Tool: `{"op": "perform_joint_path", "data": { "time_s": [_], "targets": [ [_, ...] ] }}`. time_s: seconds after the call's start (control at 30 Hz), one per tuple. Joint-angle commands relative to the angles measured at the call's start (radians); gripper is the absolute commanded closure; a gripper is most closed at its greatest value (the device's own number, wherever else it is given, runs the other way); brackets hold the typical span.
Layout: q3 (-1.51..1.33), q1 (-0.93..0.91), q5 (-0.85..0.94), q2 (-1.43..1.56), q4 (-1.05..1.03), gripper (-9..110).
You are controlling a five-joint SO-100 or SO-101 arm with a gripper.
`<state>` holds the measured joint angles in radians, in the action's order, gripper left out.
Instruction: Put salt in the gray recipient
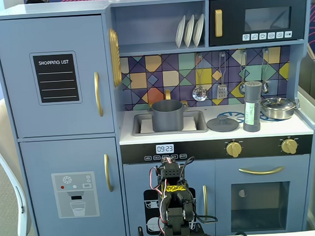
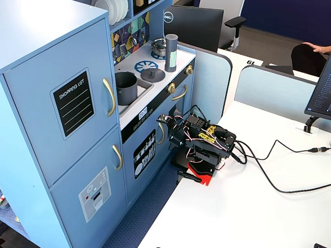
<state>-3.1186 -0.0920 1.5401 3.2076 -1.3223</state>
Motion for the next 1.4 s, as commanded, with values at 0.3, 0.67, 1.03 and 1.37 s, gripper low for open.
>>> {"op": "perform_joint_path", "data": {
  "time_s": [0.3,0.67,1.03,1.37],
  "targets": [
    [0.002,0.072,-0.002,0.012,-0.005,101],
    [0.147,-0.075,-0.087,-0.063,0.084,101],
    [0.769,-0.561,-0.049,-0.413,0.255,95],
    [0.96,-0.726,-0.003,-0.565,0.607,97]
  ]
}}
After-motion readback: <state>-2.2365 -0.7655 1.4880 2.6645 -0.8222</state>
